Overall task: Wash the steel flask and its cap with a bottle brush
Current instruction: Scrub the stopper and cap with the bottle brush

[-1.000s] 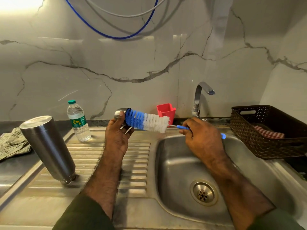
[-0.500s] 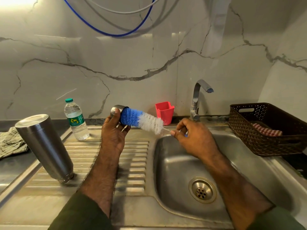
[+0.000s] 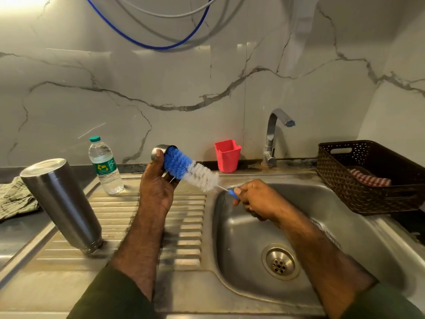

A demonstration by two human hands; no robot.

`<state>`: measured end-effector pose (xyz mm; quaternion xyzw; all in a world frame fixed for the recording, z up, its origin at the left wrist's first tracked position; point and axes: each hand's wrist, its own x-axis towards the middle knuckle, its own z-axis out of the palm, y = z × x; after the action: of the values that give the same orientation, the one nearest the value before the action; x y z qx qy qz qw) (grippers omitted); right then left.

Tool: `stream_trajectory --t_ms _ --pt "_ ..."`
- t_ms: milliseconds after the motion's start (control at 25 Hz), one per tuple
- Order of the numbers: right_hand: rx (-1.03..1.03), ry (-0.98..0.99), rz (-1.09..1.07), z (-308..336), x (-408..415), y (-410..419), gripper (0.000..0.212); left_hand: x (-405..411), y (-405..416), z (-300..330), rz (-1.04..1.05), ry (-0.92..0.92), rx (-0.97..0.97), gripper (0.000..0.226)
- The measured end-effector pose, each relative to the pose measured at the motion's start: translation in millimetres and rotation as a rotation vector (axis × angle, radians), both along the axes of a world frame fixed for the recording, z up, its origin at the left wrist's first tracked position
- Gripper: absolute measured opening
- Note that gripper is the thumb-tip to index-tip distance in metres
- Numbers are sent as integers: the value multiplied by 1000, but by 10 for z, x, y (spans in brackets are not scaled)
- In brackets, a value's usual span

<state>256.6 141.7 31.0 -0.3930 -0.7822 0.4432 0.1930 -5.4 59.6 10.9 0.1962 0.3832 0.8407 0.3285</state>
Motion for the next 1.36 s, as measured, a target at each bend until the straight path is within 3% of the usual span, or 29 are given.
stream_trajectory --t_ms 40,160,240,280,360,480,520,560,720,800,880,1000,1080,1160,1360 --pt "126 -2 -26 -6 10 11 24 -16 5 -8 22 7 -7 54" --pt "787 -184 -189 29 106 68 16 -16 21 -32 84 52 -105 66" --pt "1007 -173 -260 76 147 64 14 22 32 -49 69 80 -148 62" --pt "1023 -164 -287 76 158 75 17 39 35 -54 58 92 -150 61" --pt "867 -156 -282 112 136 75 30 44 25 -39 37 108 -130 59" --pt "276 -91 -145 126 82 126 41 9 18 -29 -10 102 -93 48" --pt "177 -64 -124 110 69 99 38 7 20 -20 -5 94 -85 41" --pt "203 -41 -123 75 62 82 32 7 26 -8 14 86 -84 38" --pt "773 -176 -159 45 86 49 20 -14 29 -12 78 73 -135 51" --pt "881 -188 -186 96 108 43 15 4 19 -14 55 73 -143 59" --pt "844 -188 -219 98 110 48 19 32 13 -26 24 80 -138 62" --pt "533 -164 -124 36 28 35 40 45 2 -9 27 88 -95 53" --pt "414 -90 -87 16 -10 11 35 8 14 -1 60 112 -95 51" --pt "514 -99 -90 48 19 -13 21 -9 11 12 107 111 -102 43" --pt "875 -225 -190 200 122 26 18 38 -1 1 85 171 -163 35"
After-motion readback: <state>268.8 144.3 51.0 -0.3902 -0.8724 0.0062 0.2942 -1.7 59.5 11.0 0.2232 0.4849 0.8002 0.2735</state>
